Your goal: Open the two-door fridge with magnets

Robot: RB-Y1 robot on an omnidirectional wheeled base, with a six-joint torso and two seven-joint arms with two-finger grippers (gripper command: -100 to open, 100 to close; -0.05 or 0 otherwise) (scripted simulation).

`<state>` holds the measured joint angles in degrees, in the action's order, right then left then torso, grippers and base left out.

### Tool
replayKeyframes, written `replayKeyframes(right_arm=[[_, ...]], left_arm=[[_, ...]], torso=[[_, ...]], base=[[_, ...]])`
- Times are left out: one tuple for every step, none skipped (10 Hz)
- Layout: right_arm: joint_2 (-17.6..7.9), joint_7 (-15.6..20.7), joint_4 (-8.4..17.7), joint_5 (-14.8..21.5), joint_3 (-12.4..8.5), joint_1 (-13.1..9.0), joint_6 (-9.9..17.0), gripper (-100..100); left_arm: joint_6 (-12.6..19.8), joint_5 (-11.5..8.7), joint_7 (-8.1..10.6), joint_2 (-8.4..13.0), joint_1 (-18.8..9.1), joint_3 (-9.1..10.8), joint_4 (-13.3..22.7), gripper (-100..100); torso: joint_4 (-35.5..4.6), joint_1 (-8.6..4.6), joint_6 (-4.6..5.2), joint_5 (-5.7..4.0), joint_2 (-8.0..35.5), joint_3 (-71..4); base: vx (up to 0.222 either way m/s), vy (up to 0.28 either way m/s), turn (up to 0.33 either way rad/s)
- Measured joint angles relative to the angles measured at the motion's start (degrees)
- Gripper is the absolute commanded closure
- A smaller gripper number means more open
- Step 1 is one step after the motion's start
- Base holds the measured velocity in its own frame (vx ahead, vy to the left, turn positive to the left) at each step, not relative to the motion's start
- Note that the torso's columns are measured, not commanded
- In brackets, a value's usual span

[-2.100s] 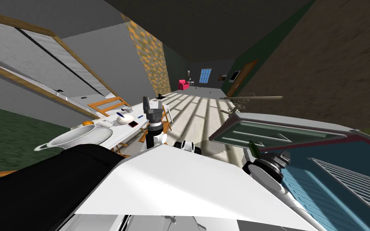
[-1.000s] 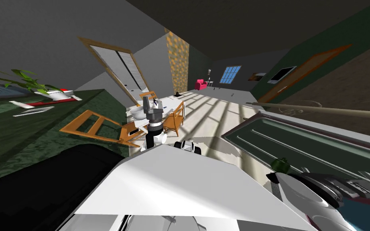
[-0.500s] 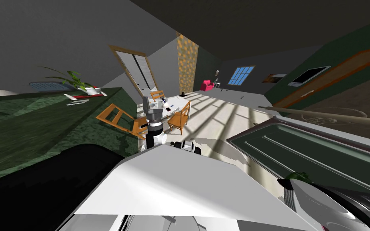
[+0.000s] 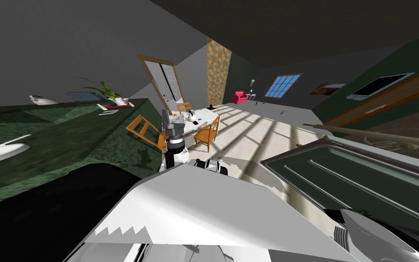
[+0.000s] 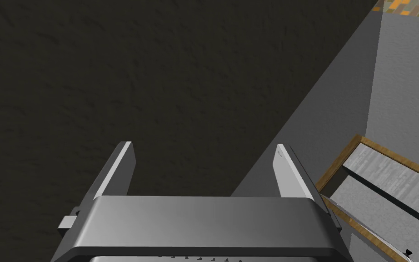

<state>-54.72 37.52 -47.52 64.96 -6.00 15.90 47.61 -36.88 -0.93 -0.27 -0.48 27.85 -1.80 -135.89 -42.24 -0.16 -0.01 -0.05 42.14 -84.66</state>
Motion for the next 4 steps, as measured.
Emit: replayKeyframes(right_arm=[[0.0, 0.0, 0.0, 0.0, 0.0, 0.0, 0.0, 0], [0.0, 0.0, 0.0, 0.0, 0.0, 0.0, 0.0, 0], [0.0, 0.0, 0.0, 0.0, 0.0, 0.0, 0.0, 0], [0.0, 0.0, 0.0, 0.0, 0.0, 0.0, 0.0, 0]], left_arm=[[0.0, 0.0, 0.0, 0.0, 0.0, 0.0, 0.0, 0], [0.0, 0.0, 0.0, 0.0, 0.0, 0.0, 0.0, 0], [0.0, 0.0, 0.0, 0.0, 0.0, 0.0, 0.0, 0], [0.0, 0.0, 0.0, 0.0, 0.0, 0.0, 0.0, 0]], torso=[[0.0, 0.08, 0.0, 0.03, 0.0, 0.0], [0.0, 0.14, 0.0, 0.05, 0.1, 0.1], [0.0, 0.17, 0.01, 0.06, 0.1, 0.1], [-0.1, 0.17, 0.01, 0.06, 0.2, 0.1]], base=[[0.0, 0.0, 0.0], [0.0, 0.0, 0.0], [0.0, 0.0, 0.0], [0.0, 0.0, 0.0]])
